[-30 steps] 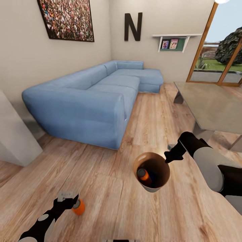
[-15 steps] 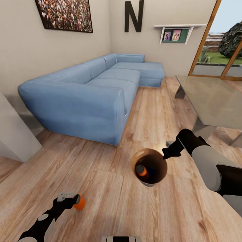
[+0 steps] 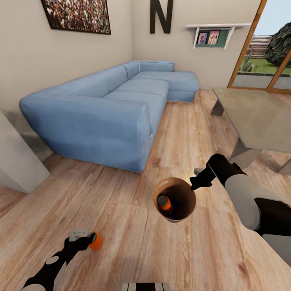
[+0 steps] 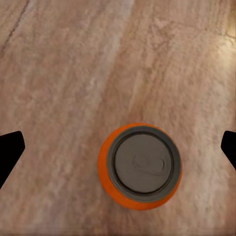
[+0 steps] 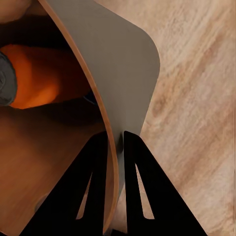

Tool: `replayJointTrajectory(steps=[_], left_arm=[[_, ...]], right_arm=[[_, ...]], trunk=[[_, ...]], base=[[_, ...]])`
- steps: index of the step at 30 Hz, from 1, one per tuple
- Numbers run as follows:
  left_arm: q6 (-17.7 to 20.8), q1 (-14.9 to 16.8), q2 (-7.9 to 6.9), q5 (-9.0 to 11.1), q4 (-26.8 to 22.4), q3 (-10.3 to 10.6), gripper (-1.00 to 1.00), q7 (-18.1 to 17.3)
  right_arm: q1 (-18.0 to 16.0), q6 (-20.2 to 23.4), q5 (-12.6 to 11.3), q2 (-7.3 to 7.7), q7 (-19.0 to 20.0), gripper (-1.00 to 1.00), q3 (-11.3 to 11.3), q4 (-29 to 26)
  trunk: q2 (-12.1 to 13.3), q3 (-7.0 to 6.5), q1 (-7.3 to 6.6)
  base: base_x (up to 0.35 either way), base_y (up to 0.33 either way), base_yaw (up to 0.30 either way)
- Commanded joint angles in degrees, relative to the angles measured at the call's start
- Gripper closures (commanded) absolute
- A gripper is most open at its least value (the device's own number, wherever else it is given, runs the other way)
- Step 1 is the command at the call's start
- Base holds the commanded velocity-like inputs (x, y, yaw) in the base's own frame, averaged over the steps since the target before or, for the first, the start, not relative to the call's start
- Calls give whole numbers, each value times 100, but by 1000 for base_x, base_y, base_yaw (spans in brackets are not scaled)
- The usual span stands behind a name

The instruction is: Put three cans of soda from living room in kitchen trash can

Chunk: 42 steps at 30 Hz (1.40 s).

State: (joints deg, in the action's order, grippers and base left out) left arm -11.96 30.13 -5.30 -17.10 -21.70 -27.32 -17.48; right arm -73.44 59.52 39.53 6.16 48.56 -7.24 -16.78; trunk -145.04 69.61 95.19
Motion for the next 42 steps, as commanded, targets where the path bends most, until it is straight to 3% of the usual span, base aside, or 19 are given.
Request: replayJointTrajectory(steps=[1, 10, 34, 42], left_arm=[[2, 2, 0, -2, 4, -1, -100, -2], [9, 10, 2, -10, 7, -1, -100, -16], [7, 11, 25, 19, -23, 11, -100, -43], [9, 11, 29, 39, -12, 8, -100, -25]], right_arm=[[-4, 48, -121, -2, 22, 100, -33, 1], [-4, 48, -121, -8, 22, 100, -33, 0], [5, 48, -111, -20, 22, 100, -23, 0], [-3, 48, -123, -9, 22, 100, -35, -131]], trunk=[[-2, 22, 1], [-15, 221, 24], [-15, 221, 24], [-25, 399, 45]], base=[[0, 0, 0], [0, 0, 0], [34, -17, 0], [0, 0, 0]])
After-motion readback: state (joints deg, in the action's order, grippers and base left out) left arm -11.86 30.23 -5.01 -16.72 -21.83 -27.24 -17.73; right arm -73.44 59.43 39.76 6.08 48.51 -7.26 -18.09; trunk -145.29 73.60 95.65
